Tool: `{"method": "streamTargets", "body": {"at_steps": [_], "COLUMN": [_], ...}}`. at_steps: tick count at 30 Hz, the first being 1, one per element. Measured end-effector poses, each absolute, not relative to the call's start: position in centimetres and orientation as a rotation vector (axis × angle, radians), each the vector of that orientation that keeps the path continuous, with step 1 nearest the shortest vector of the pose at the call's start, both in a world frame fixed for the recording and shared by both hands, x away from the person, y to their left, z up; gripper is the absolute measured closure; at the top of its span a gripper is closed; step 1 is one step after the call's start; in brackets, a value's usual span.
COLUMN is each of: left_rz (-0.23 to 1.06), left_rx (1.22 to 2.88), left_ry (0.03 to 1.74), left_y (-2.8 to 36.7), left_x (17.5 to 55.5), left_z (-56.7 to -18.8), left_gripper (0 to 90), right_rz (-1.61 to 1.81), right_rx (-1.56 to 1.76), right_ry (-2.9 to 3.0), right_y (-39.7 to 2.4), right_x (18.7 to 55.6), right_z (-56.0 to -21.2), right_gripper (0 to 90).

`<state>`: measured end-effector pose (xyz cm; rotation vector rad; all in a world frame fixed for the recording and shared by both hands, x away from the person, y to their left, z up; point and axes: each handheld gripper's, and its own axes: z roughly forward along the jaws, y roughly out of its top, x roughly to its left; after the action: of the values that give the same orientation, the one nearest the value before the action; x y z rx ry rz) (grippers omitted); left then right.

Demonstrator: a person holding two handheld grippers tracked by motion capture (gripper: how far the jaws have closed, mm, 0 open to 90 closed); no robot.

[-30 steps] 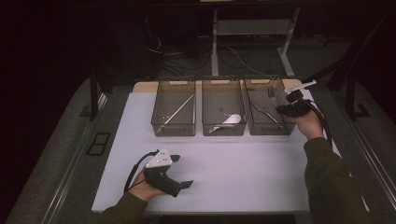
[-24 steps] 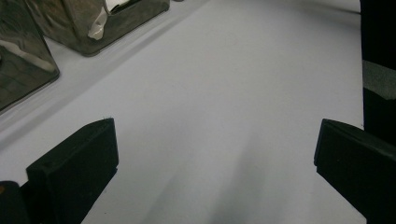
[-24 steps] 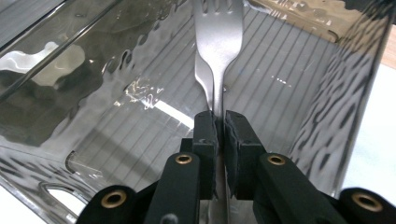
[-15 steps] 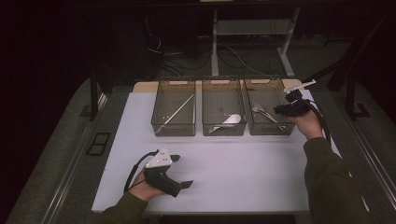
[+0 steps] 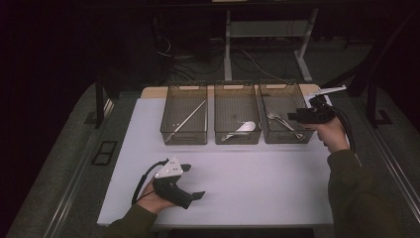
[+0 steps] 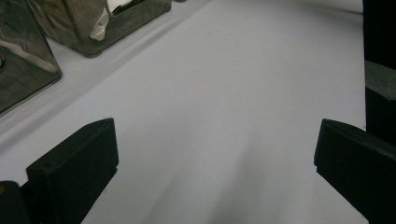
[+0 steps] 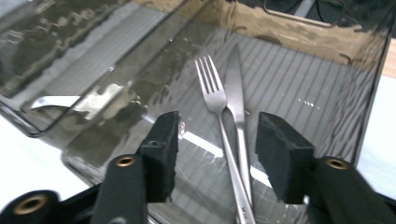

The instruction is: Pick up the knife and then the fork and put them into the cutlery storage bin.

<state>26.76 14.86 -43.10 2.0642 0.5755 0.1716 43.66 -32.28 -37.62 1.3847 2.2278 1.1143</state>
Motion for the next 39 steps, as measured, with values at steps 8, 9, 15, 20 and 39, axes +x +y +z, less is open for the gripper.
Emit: {"method": "streamTargets", "body": {"at_steps": [8, 9, 15, 20, 39], "left_rz": [0.17, 0.169, 0.172, 0.173, 0.172], "left_rx": [2.067, 2.066, 2.067, 2.061, 2.055], "left_ry": [0.576, 0.579, 0.581, 0.58, 0.572], "left_y": [14.8, 14.8, 14.9, 14.9, 15.0], "left_x": [26.8, 26.8, 26.7, 26.7, 26.7], "left_z": [-43.1, -43.2, -43.1, -43.1, -43.0], "left_gripper": [0.0, 0.0, 0.0, 0.0, 0.0], "right_rz": [1.157, 1.16, 1.196, 1.233, 1.379], "right_rx": [1.332, 1.326, 1.291, 1.26, 1.15], "right_ry": [2.202, 2.2, 2.184, 2.176, 2.175], "right_y": [-31.8, -31.6, -30.8, -30.3, -29.7], "right_x": [42.6, 42.4, 41.3, 39.9, 33.7], "right_z": [-37.4, -37.3, -37.2, -37.5, -38.4], "right_gripper": [36.3, 35.0, 30.6, 26.8, 19.8]}}
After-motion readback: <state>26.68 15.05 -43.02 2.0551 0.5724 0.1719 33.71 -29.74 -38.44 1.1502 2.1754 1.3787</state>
